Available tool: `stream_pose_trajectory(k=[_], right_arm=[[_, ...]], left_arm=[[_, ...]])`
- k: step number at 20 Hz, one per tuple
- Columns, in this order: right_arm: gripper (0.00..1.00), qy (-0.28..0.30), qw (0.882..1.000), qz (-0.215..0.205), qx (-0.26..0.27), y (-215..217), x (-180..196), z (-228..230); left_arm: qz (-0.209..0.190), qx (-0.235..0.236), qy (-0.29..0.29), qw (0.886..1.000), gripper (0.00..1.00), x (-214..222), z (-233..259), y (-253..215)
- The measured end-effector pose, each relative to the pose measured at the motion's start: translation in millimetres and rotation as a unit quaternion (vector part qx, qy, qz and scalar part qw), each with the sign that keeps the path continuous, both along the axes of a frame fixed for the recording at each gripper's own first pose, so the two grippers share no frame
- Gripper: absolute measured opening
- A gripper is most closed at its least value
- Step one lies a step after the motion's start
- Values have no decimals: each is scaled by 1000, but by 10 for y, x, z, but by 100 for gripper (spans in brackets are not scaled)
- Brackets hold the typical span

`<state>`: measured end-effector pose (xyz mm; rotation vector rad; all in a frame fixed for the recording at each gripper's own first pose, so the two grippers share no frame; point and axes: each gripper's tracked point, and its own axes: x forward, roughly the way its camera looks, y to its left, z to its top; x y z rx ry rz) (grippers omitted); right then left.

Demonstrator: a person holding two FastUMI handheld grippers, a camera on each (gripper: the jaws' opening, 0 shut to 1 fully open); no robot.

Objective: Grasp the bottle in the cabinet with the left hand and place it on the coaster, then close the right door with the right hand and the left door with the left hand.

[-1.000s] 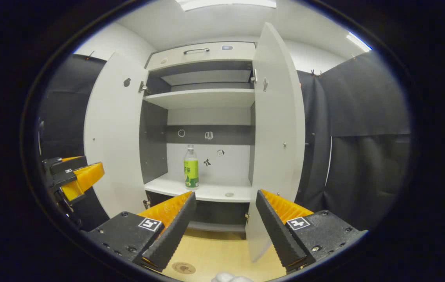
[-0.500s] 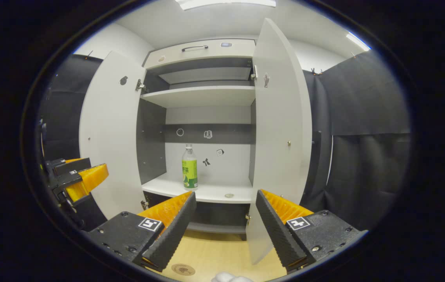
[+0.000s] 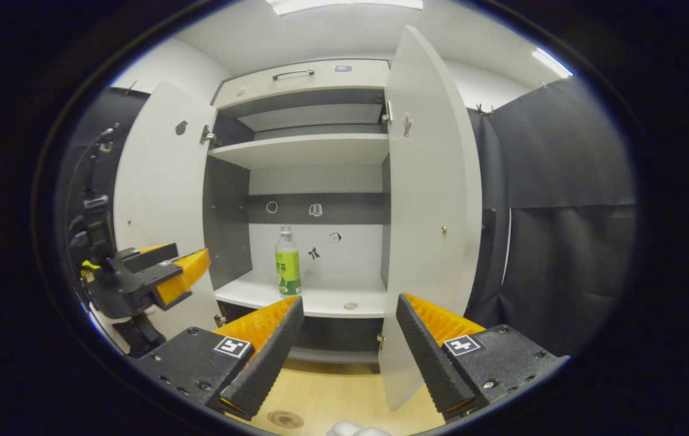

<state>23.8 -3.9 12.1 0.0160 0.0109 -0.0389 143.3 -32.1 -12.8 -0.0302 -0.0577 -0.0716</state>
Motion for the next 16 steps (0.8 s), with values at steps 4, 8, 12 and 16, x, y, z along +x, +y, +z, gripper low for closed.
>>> stream_pose_trajectory(k=[4,8,12,16], right_arm=[[100,4,1000,-10,-5,16,-63,21],[100,19,1000,-19,-1,34,-139,-38],[98,30,999,-34,-11,0,-209,-92],[100,46,998,-43,-11,-52,-233,-180]], left_arm=[[-5,-3,5,1000,96,638,-190,-193],[-3,11,26,1000,96,1293,-538,-463],[-1,17,61,998,96,1724,-867,-641],[0,21,73,997,96,1933,-1010,-777]])
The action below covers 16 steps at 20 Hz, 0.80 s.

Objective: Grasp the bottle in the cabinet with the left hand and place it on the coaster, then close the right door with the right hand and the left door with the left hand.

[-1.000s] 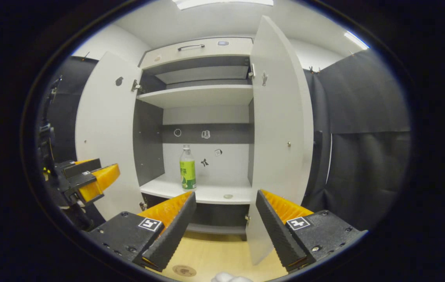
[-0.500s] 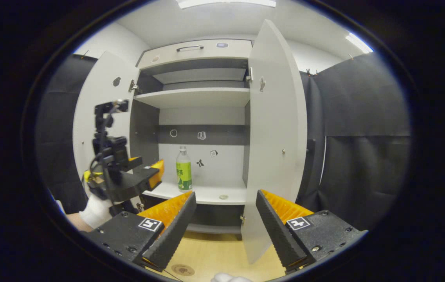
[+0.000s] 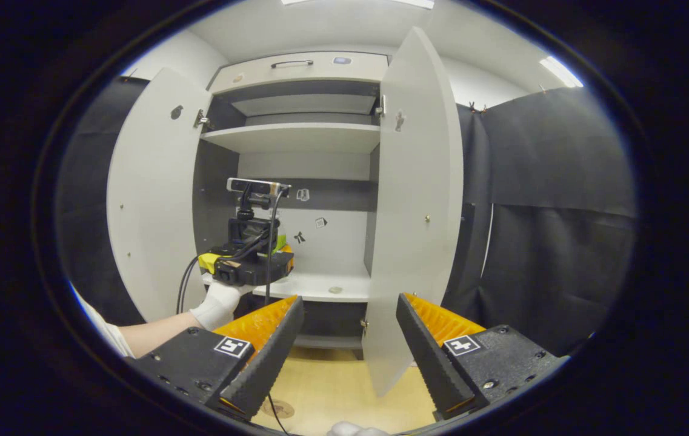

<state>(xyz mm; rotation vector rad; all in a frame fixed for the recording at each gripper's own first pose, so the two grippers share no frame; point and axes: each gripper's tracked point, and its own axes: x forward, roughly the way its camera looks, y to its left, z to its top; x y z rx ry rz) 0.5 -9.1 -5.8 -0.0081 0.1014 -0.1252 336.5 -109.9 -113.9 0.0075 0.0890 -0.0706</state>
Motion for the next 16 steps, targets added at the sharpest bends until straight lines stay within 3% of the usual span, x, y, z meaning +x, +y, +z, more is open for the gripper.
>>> stream_pose_trajectory(k=[7,10,16], right_arm=[[100,7,1000,-4,6,-107,-13,-36],[98,8,1000,0,9,-112,-21,-39],[100,9,1000,12,12,-114,-22,-79]], left_arm=[[11,-21,7,1000,96,203,-47,54],[1,-20,13,1000,75,188,-42,47],[-30,-38,-20,999,73,-335,267,114]])
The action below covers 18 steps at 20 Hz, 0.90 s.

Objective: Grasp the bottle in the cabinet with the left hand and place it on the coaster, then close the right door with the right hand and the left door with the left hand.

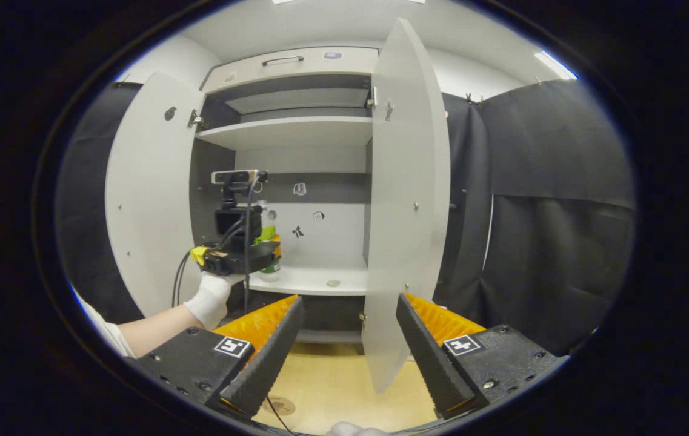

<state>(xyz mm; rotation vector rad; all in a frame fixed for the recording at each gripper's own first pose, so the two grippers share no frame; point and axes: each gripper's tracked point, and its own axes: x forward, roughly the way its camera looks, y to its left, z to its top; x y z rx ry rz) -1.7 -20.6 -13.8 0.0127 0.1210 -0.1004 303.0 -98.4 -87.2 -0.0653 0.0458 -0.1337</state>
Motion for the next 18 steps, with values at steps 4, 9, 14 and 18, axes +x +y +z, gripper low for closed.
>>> stream_pose_trajectory(k=[4,9,14,18], right_arm=[[99,7,1000,5,7,-33,-47,-121],[98,19,1000,6,11,-88,-144,-259],[98,34,999,11,17,-101,-267,-420],[100,52,999,4,15,-168,-310,-533]], left_arm=[[-19,-1,-12,1000,77,-625,75,60],[-18,4,9,1000,73,-1393,-351,94],[-46,11,21,999,73,-2033,-894,-38],[-81,2,42,996,73,-2474,-1390,-241]])
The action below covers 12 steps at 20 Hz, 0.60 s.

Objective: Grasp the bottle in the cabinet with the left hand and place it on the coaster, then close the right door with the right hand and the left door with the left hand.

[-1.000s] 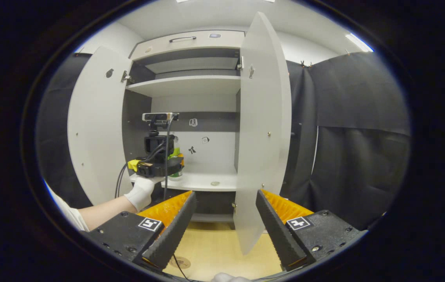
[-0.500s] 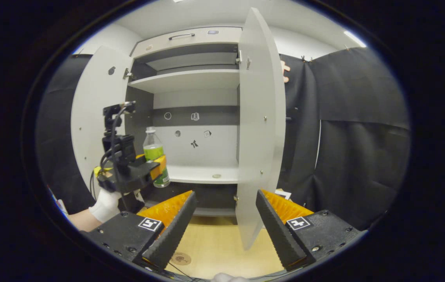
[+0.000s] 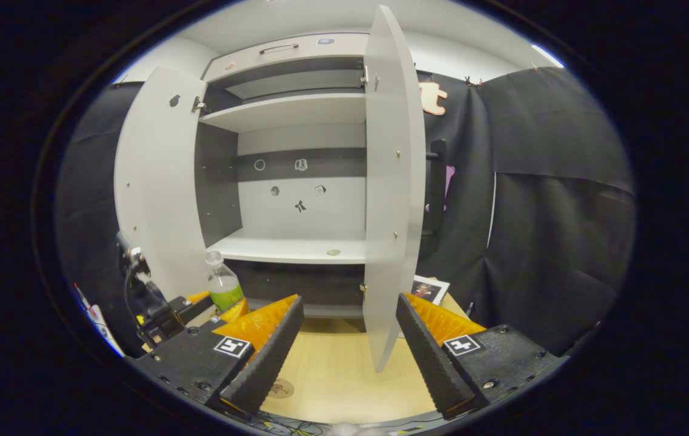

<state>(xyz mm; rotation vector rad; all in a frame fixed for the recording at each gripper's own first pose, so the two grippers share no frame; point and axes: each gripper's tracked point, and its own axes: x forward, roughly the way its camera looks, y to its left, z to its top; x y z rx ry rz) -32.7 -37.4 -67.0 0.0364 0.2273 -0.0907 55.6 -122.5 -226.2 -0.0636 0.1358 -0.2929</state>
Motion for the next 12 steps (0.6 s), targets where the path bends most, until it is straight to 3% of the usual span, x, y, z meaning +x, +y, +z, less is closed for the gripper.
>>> stream_pose_trajectory(k=[2,7,8,12], right_arm=[[100,14,1000,4,0,-6,-20,-42],[99,24,1000,-1,-19,-78,-74,-45],[99,28,999,0,-22,-77,-82,-57],[99,51,998,6,-32,-32,-115,-162]], left_arm=[[-20,0,15,1000,73,-207,-271,-113],[-70,-10,-11,997,77,-611,-662,-352],[-81,-12,-14,997,73,-685,-755,-409],[-99,2,13,995,73,-873,-1254,-503]])
